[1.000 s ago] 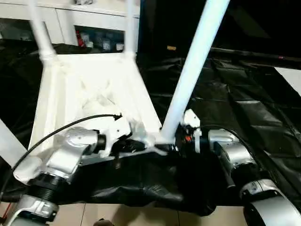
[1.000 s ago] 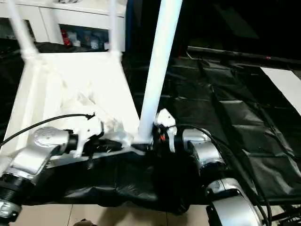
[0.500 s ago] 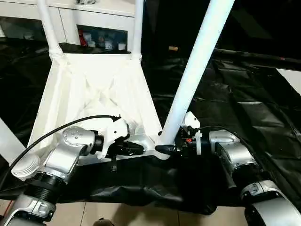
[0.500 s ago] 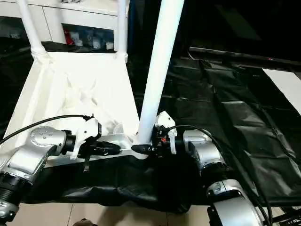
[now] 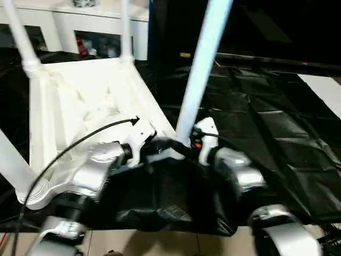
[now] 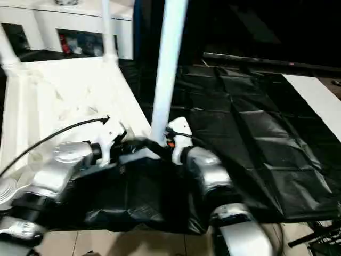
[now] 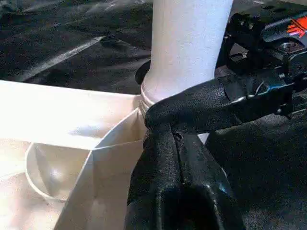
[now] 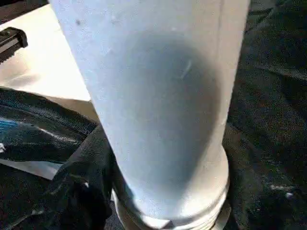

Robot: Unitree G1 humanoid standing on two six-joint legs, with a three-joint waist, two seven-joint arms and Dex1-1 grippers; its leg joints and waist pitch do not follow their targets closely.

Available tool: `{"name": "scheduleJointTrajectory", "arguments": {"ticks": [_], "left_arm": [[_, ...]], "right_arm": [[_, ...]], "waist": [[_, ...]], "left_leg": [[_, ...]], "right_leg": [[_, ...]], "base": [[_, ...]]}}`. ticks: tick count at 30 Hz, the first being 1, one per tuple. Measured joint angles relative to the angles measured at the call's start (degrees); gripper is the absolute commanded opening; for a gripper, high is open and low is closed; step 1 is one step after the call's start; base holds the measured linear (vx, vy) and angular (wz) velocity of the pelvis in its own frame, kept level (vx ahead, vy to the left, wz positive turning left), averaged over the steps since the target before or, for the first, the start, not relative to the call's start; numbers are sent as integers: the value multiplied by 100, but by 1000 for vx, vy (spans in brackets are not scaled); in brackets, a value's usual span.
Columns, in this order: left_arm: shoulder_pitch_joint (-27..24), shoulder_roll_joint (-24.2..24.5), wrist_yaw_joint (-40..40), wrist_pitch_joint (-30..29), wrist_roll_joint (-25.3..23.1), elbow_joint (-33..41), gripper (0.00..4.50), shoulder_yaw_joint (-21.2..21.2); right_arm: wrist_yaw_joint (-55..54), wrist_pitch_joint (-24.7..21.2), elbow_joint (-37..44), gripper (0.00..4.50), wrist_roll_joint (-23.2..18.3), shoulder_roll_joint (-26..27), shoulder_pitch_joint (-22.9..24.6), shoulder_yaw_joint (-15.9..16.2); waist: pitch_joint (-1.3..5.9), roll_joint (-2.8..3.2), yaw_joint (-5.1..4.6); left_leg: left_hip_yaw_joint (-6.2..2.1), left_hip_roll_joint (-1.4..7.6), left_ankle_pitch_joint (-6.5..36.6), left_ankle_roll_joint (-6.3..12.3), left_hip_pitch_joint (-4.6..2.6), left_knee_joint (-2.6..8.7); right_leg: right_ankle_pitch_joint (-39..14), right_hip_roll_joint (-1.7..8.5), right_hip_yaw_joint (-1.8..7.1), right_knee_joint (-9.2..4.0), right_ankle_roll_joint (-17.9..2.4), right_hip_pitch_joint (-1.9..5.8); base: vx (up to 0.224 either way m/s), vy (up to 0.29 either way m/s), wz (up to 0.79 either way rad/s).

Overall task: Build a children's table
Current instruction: Rotate leg to tighten

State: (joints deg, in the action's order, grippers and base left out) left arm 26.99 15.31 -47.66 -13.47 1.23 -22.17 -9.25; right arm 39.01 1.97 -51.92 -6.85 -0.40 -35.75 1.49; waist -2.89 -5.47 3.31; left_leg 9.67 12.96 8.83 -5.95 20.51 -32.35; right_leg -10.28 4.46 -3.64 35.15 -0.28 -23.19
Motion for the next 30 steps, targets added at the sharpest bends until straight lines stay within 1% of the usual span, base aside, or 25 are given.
{"name": "scheduleJointTrajectory", "arguments": {"ticks": [1, 2, 4, 6, 8, 11, 12, 13, 14, 15, 16, 17, 18, 22, 25, 30], "left_arm": [[-1, 23, -34, 0, -25, 2, 0, -25], [-8, 73, -94, 22, -38, 14, 0, -69], [-12, 231, -267, 126, -43, 108, 0, -155], [-23, 365, -377, 155, -68, 213, 0, -214], [-37, 518, -488, 213, -100, 349, 0, -305], [-101, 777, -712, 129, -96, 654, 0, -332], [-129, 867, -793, 83, -93, 740, 33, -330], [-157, 966, -873, 36, -93, 769, 33, -317], [-170, 1015, -926, -39, -93, 772, 44, -316], [-178, 1038, -967, -115, -93, 771, 44, -316], [-182, 1047, -987, -159, -86, 772, 53, -316], [-180, 1044, -998, -200, -82, 771, 74, -317], [-172, 1039, -1000, -252, -82, 769, 74, -321], [-161, 985, -942, -480, -79, 732, 107, -377], [-105, 901, -839, -487, -93, 658, 123, -428], [18, 904, -772, -466, -156, 522, 123, -440]], "right_arm": [[-1, 0, -12, 329, 30, 3, 0, 2], [11, 21, -20, 345, 51, 1, -2, 11], [80, 38, -21, 363, 63, -9, -12, 20], [134, 40, -21, 369, 63, -39, -28, 32], [157, 47, -20, 398, 70, -101, -50, 69], [344, 78, -13, 408, 98, -201, -58, 141], [436, 77, -9, 409, 99, -256, -57, 151], [538, 72, -10, 409, 99, -334, -54, 159], [605, 72, -9, 409, 99, -390, -54, 158], [659, 72, -9, 409, 99, -441, -54, 158], [698, 72, -9, 409, 98, -478, -54, 151], [742, 72, -9, 409, 98, -486, -55, 144], [763, 72, -9, 409, 98, -486, -55, 142], [773, 72, -10, 409, 96, -531, -54, 140], [771, 75, -9, 409, 95, -539, -54, 133], [792, 75, -7, 409, 95, -542, -44, 134]], "waist": [[0, 0, 1], [-1, 1, 3], [-1, 0, 2], [-1, 2, 7], [-1, 2, 18], [-2, 2, 16], [-2, 2, 20], [-2, 3, 22], [-2, 2, 22], [-2, 2, 30], [-2, 2, 43], [-2, 2, 45], [-2, 3, 43], [-6, 9, 44], [-8, 11, 57], [-9, 14, 70]], "left_leg": [[0, 0, 0, 0, 1, 0], [0, 0, 0, 0, 4, 1], [0, 1, 0, 0, 4, 3], [0, 1, 0, 0, 7, 3], [1, 2, 0, 0, 13, 2], [2, 2, 0, 0, 31, 1], [3, 2, 0, 0, 38, 0], [4, 2, -1, 1, 48, -2], [6, 2, -1, 1, 54, -4], [8, 2, -1, 1, 60, -5], [9, 2, -1, 1, 62, -5], [10, 2, -1, 1, 60, -5], [11, 2, -1, 1, 59, -5], [11, 2, -1, 1, 55, -6], [10, 2, -1, 0, 53, -6], [7, 3, -1, 0, 52, -6]], "right_leg": [[0, 0, 0, 0, 0, 0], [0, 0, 0, 0, 0, -3], [0, 0, -1, 0, 0, -4], [1, 0, -1, 1, -1, -5], [9, -1, -1, 0, -15, -6], [7, -1, -1, -2, -14, -17], [7, -1, -1, -4, -15, -24], [6, -1, 0, -5, -15, -31], [6, -1, 0, -5, -15, -37], [5, -1, 1, -7, -16, -42], [5, 0, 1, -8, -16, -44], [5, 0, 2, -8, -17, -44], [5, 0, 3, -7, -17, -44], [8, 0, 3, 1, -20, -44], [11, 0, 2, 6, -26, -43], [16, 0, 1, 9, -30, -43]], "base": [[0, 0, 0], [0, 0, 0], [0, 0, 0], [0, 0, 0], [0, 0, 0], [0, 0, 0], [0, 0, 0], [0, 0, 0], [0, 0, 0], [0, 0, 0], [0, 0, 0], [0, 0, 0], [0, 0, 0], [0, 0, 0], [0, 0, 0], [0, 0, 0]]}}
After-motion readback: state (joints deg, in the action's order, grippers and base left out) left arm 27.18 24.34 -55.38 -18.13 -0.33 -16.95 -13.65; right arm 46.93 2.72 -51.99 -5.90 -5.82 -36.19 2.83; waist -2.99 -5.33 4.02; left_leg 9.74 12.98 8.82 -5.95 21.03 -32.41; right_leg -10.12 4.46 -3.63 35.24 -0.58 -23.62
